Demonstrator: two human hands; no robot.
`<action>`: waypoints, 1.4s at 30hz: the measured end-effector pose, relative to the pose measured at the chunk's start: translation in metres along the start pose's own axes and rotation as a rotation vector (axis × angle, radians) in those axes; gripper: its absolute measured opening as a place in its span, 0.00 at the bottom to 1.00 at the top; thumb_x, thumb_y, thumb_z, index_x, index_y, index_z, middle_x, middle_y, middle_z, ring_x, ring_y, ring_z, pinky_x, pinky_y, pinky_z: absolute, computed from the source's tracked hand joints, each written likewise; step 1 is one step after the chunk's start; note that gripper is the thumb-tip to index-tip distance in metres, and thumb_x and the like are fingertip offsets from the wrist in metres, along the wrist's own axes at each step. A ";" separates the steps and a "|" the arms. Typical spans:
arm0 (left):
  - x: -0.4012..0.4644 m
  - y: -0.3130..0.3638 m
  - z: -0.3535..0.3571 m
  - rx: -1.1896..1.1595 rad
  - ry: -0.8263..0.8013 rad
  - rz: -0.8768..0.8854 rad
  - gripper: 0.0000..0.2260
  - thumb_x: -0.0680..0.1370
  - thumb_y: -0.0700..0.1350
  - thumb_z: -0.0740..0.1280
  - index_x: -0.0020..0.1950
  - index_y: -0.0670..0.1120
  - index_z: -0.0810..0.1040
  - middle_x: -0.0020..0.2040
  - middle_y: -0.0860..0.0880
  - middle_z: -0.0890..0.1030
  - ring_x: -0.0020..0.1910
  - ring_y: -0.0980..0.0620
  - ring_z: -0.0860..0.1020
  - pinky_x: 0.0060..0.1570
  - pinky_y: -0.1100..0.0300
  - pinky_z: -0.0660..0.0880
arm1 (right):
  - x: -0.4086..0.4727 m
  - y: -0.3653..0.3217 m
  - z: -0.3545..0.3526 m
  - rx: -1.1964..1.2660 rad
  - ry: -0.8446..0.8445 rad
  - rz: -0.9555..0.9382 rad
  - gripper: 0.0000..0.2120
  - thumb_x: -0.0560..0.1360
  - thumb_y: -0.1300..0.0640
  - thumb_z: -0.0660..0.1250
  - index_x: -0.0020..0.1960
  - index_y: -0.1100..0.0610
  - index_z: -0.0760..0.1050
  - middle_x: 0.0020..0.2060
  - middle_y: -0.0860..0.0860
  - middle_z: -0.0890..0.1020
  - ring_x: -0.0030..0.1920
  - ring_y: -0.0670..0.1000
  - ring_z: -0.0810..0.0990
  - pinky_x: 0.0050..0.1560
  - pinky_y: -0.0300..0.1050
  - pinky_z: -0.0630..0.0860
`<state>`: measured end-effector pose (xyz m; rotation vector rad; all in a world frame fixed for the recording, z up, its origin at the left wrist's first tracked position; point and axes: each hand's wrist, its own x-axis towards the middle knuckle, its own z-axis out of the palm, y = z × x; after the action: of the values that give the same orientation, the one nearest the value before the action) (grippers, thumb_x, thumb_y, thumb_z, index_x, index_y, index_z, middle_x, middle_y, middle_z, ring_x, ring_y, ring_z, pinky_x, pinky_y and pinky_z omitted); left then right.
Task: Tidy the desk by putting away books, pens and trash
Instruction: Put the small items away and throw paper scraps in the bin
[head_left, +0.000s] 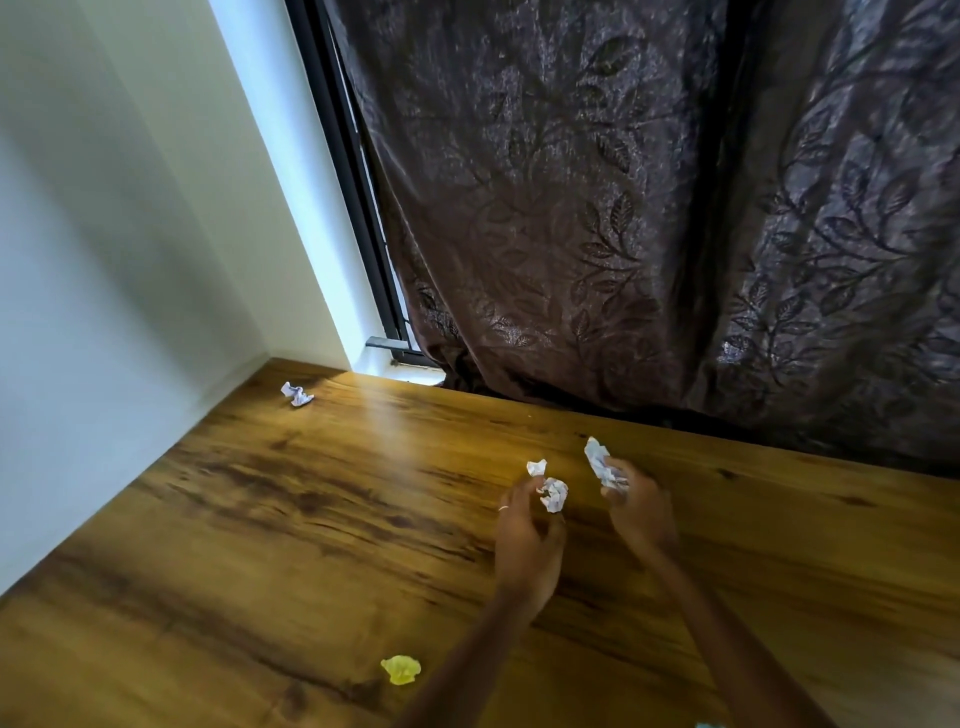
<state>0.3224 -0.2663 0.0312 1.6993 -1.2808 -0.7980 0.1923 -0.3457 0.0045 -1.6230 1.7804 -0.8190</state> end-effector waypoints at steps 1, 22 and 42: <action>0.004 0.003 0.004 -0.072 0.033 -0.028 0.20 0.78 0.43 0.65 0.70 0.50 0.67 0.67 0.52 0.70 0.64 0.56 0.70 0.59 0.62 0.72 | -0.006 -0.001 -0.004 0.068 -0.002 0.018 0.18 0.76 0.60 0.63 0.66 0.53 0.71 0.57 0.52 0.79 0.52 0.51 0.80 0.50 0.48 0.78; -0.011 -0.023 -0.066 -1.238 0.296 -0.623 0.09 0.76 0.50 0.66 0.47 0.44 0.76 0.34 0.49 0.81 0.40 0.52 0.80 0.36 0.56 0.80 | -0.015 -0.036 0.035 -0.126 -0.224 -0.364 0.23 0.77 0.61 0.61 0.71 0.52 0.65 0.68 0.48 0.69 0.66 0.49 0.67 0.64 0.42 0.68; -0.050 -0.022 -0.123 -1.175 0.438 -0.651 0.23 0.82 0.50 0.55 0.73 0.40 0.63 0.74 0.42 0.65 0.73 0.42 0.64 0.70 0.45 0.62 | 0.122 -0.061 0.084 -0.420 -0.030 -0.399 0.23 0.76 0.68 0.58 0.67 0.51 0.71 0.59 0.57 0.79 0.60 0.58 0.74 0.55 0.50 0.74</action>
<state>0.4243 -0.1850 0.0666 1.1289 0.1581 -1.1339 0.2851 -0.4761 -0.0040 -2.3023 1.7109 -0.6041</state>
